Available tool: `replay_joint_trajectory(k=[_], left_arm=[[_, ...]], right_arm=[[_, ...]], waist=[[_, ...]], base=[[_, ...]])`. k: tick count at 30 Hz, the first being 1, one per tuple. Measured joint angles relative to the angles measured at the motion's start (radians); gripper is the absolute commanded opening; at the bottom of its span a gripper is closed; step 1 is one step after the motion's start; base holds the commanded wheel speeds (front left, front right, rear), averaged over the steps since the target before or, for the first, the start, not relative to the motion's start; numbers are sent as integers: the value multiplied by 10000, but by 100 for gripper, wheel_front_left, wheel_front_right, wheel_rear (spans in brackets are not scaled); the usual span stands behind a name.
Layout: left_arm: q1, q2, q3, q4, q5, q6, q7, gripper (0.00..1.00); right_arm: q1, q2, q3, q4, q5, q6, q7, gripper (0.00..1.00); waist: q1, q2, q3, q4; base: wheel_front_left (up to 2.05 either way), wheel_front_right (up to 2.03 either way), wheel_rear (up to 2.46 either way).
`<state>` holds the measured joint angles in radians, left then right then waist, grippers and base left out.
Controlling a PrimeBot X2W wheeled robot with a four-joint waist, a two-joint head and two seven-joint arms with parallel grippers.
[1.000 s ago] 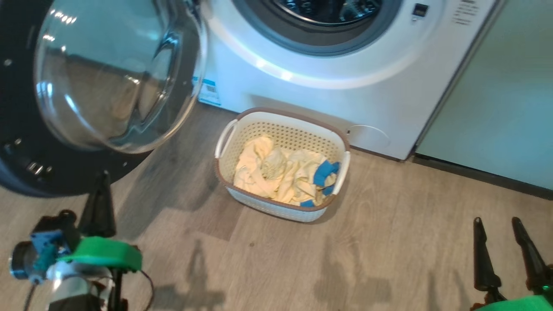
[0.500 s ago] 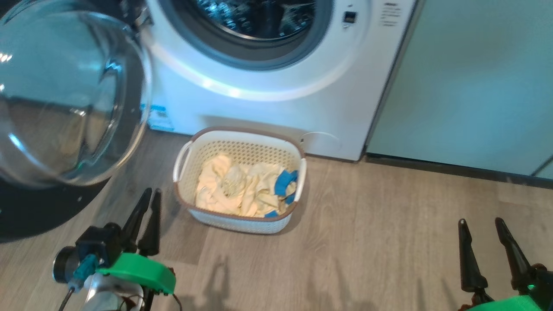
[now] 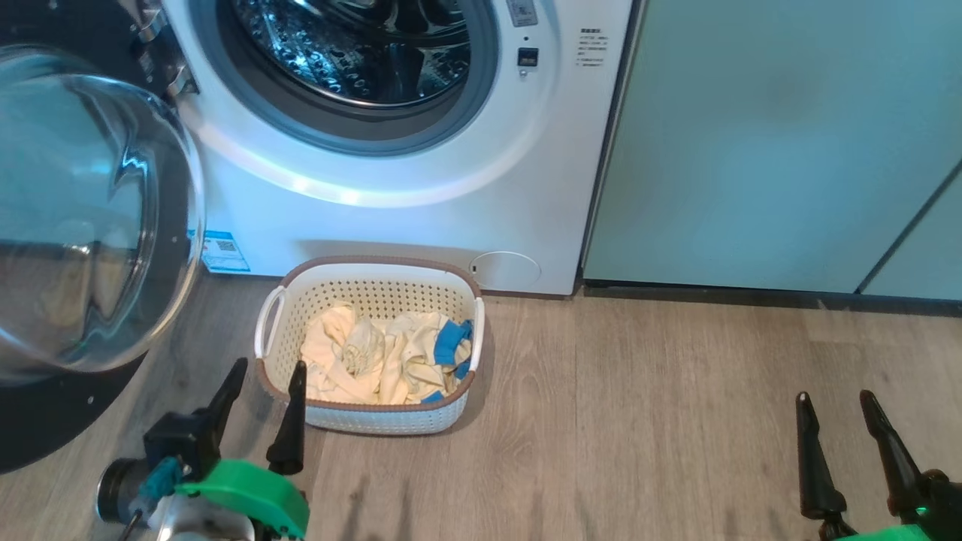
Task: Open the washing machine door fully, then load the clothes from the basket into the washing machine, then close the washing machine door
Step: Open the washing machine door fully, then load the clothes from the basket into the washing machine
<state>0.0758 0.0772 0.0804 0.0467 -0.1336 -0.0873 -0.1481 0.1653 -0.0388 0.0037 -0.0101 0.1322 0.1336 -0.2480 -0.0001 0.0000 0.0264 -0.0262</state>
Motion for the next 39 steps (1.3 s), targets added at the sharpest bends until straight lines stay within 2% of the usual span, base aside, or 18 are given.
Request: replay_joint_trajectory(k=[19, 39], left_arm=[[36, 44, -194, -245, 0, 203, 71, 100], [42, 81, -276, -278, 0, 477, -2, 100]], right_arm=[[-3, 0, -13, -50, 88, 0, -2, 100], [-7, 0, -86, -65, 90, 0, -2, 100]], waist=[[0, 0, 124, -415], [1, 0, 120, -357]], base=[[0, 0, 0], [0, 0, 0]])
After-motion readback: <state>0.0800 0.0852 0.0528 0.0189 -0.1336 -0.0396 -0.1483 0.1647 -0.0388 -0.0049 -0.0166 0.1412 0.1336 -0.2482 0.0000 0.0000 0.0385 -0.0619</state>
